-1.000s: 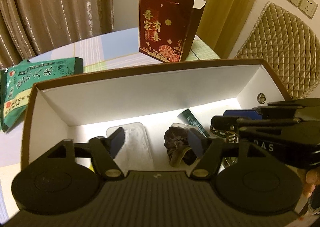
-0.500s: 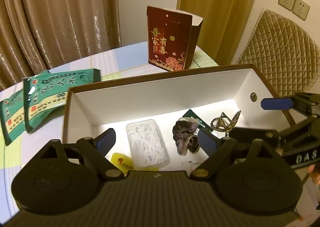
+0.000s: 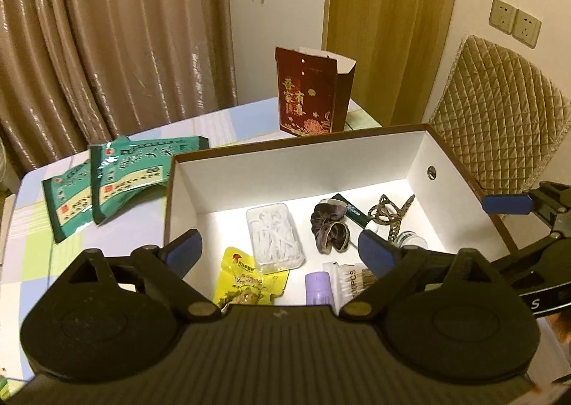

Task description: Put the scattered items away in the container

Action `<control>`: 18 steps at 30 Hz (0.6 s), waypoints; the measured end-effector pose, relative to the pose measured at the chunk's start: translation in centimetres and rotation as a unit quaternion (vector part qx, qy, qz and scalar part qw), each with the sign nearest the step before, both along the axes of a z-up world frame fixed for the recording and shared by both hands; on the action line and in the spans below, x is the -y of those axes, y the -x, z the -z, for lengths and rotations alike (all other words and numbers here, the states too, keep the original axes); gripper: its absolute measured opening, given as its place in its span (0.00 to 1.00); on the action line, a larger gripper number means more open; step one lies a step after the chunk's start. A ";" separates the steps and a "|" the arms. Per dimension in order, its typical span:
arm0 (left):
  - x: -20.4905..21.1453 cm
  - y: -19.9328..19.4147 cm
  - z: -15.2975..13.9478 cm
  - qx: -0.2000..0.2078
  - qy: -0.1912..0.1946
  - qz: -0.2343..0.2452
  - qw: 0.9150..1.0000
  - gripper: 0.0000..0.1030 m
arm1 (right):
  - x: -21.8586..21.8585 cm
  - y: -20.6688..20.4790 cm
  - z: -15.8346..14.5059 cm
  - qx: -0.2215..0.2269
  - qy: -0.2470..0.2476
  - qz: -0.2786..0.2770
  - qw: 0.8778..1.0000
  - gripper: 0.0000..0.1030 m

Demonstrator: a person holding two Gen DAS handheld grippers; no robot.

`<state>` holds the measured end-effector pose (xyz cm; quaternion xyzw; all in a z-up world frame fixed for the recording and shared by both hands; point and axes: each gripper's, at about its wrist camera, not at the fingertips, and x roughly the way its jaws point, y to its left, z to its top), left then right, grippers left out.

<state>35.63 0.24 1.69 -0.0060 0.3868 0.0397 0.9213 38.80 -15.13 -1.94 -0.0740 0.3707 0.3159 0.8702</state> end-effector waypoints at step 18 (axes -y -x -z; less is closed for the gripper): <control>2.6 9.3 -2.7 0.008 0.008 -0.051 0.999 0.91 | 4.3 8.0 -2.4 0.008 -0.029 -0.011 0.999 0.98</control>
